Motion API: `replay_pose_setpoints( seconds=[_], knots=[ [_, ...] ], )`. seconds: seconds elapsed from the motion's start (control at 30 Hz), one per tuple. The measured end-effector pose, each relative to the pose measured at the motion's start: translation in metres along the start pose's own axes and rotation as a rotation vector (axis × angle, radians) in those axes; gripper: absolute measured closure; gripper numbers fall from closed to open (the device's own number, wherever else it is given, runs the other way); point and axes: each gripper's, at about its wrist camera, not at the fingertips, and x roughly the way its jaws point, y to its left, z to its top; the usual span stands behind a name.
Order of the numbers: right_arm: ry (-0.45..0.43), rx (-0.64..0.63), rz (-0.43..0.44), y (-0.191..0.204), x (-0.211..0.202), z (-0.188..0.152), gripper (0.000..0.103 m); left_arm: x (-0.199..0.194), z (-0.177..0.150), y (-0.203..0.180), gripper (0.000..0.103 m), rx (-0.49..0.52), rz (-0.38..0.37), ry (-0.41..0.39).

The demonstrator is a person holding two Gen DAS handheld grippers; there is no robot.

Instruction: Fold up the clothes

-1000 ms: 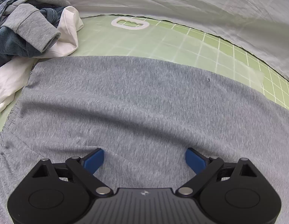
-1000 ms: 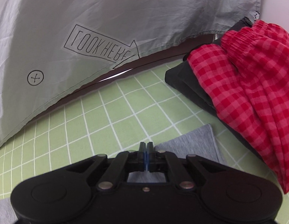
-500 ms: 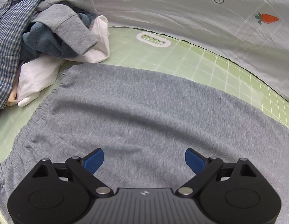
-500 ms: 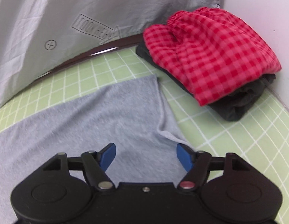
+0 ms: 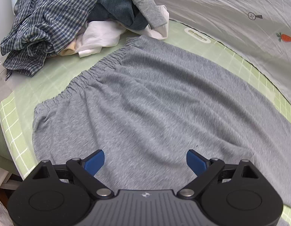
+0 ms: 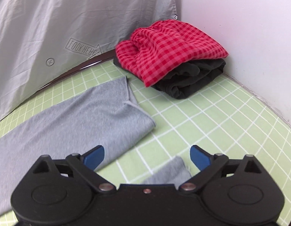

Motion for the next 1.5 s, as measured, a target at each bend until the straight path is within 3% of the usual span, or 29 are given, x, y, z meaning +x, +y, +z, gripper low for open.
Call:
replay_pose_setpoints(
  seconds=[0.27,0.6,0.8,1.0,1.27,1.5],
  knots=[
    [0.061,0.094,0.010,-0.039,-0.058,-0.072,0.003,-0.010,-0.038,0.014,0.009,0.080,-0.010,0.034],
    [0.077,0.474,0.097,-0.101,-0.087,-0.130,0.002,-0.024,-0.062,0.010,0.009,0.144,-0.039,0.043],
    [0.095,0.578,0.166,-0.113,-0.093,-0.145,0.002,-0.025,-0.071,0.001,0.009,0.164,-0.057,0.051],
    [0.142,0.715,0.301,-0.114,-0.090,-0.160,0.002,-0.025,-0.079,-0.006,0.009,0.167,-0.073,0.055],
    [0.168,0.675,0.350,-0.091,-0.082,-0.155,0.001,-0.024,-0.075,-0.002,0.009,0.155,-0.073,0.054],
    [0.193,0.708,0.392,-0.073,-0.080,-0.159,0.001,-0.023,-0.060,0.026,0.009,0.085,-0.052,0.043]
  ],
)
